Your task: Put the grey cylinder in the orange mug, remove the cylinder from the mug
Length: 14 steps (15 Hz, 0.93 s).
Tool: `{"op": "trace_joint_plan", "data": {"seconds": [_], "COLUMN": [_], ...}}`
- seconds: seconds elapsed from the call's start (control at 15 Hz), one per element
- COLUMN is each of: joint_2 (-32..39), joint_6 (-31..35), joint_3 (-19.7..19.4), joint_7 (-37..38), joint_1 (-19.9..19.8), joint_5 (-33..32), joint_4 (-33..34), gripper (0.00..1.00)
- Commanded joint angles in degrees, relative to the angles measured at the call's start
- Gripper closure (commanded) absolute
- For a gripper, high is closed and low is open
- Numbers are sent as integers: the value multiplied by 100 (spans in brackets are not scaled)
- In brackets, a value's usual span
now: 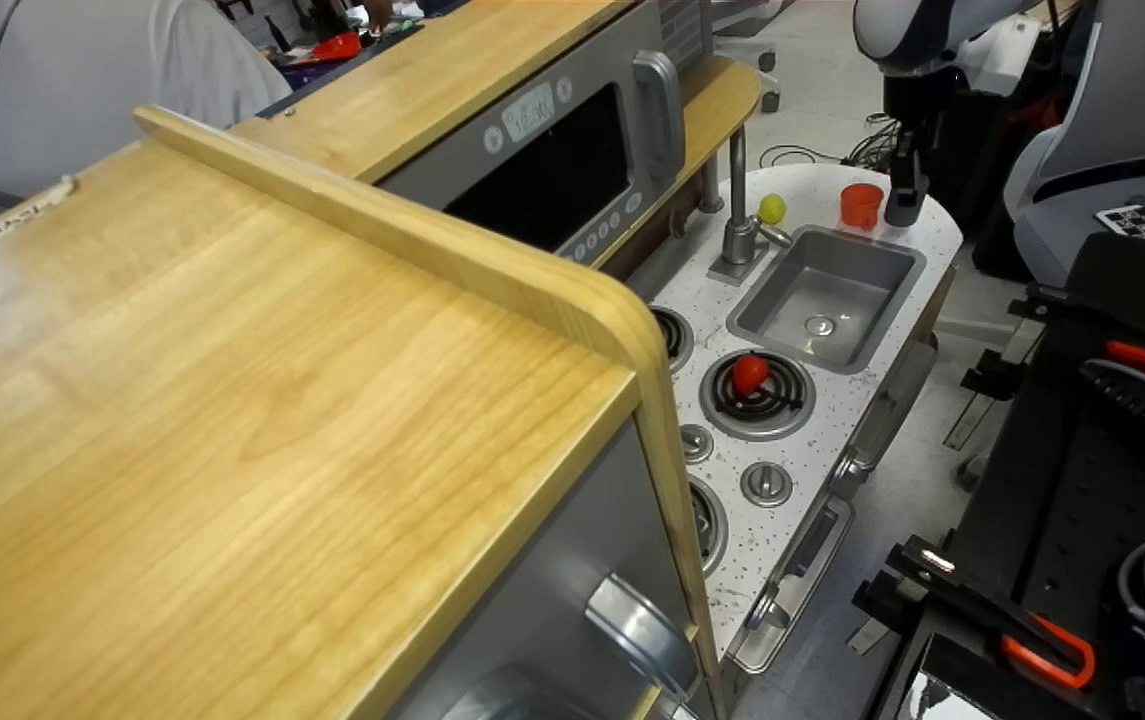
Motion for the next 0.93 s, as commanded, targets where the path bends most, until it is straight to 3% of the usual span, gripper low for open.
{"op": "trace_joint_plan", "data": {"seconds": [0.0,0.4,0.87], "joint_2": [-465,-496,-127], "joint_6": [-196,-837,-936], "joint_3": [109,31,2], "joint_7": [-21,253,580], "joint_1": [-23,75,103], "joint_5": [-33,-26,-60], "joint_4": [-158,289,845], "gripper": [78,78,78]}}
